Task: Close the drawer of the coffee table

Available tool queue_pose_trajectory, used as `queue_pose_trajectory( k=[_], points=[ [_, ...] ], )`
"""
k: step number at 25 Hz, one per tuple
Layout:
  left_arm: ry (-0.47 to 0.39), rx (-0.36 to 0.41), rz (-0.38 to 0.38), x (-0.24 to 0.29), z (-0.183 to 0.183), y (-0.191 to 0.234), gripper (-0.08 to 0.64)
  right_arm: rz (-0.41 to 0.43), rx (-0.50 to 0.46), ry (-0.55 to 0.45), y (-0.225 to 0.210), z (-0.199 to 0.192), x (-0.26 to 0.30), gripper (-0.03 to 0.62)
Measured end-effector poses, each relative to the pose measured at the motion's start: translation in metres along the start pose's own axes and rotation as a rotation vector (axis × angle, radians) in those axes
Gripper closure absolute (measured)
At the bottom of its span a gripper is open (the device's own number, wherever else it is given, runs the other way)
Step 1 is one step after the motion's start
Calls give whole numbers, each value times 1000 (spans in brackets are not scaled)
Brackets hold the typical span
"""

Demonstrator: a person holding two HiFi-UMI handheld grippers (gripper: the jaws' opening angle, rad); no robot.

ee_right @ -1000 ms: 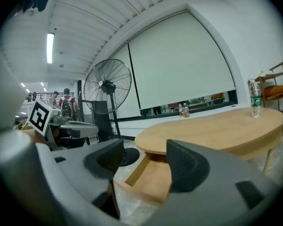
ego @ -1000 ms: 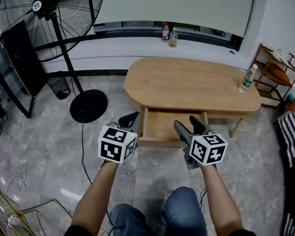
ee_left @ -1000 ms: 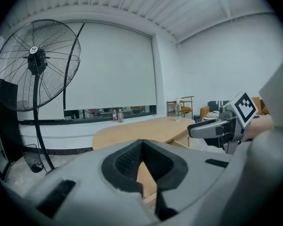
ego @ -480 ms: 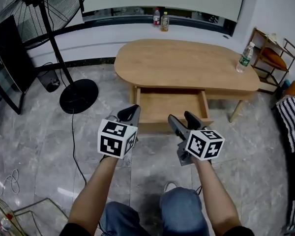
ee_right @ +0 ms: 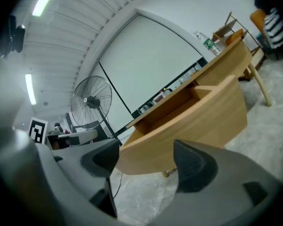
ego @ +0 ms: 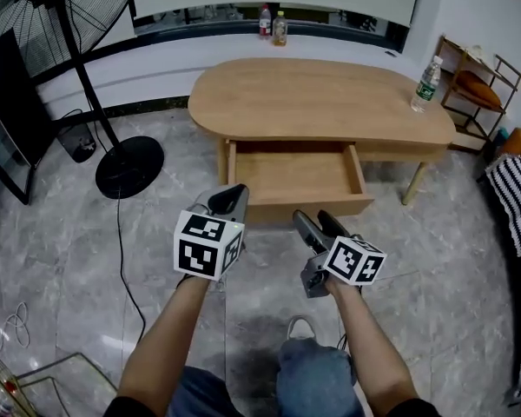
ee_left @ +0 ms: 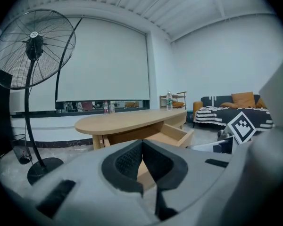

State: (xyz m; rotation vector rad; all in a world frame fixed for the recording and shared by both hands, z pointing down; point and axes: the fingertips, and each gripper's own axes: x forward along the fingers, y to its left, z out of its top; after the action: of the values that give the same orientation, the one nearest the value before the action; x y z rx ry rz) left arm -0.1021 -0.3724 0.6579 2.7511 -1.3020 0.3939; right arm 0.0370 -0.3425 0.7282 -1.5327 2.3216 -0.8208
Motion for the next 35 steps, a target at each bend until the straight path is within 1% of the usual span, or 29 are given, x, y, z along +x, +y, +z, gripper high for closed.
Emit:
queue_pose_trajectory(
  k=[4,8,10,12,13,16,20,22,23,25,31,35],
  points=[
    [3,9,10,3,-5,-1,552,-8,92,-3,-20,-22,3,232],
    [9,16,26,4,-9,3,552,-6,221,-19,-39,-40,10,206],
    [13,21,37,3,-10,5,552,-10,277,-29,-49,-47,15,183],
    [16,26,45,2,-11,7,552,-15,324,-43,-58,-51,19,140],
    [17,29,48,2,-11,8,552,-12,346,-53,-61,-52,21,136],
    [23,29,59,1,-15,13,552,14,401,-83,-66,-53,28,115],
    [35,29,67,0,-21,19,552,91,467,-129,-64,-49,39,107],
    [36,28,73,-1,-22,21,552,123,486,-136,-61,-47,43,112],
    [35,26,76,-1,-22,22,552,133,490,-134,-60,-46,43,126],
    [33,22,78,-1,-22,23,552,135,495,-127,-60,-46,43,133],
    [41,14,75,-1,-26,22,552,87,525,-115,-56,-42,41,144],
    [29,12,75,-1,-21,21,552,55,542,-107,-50,-31,41,143]
  ],
)
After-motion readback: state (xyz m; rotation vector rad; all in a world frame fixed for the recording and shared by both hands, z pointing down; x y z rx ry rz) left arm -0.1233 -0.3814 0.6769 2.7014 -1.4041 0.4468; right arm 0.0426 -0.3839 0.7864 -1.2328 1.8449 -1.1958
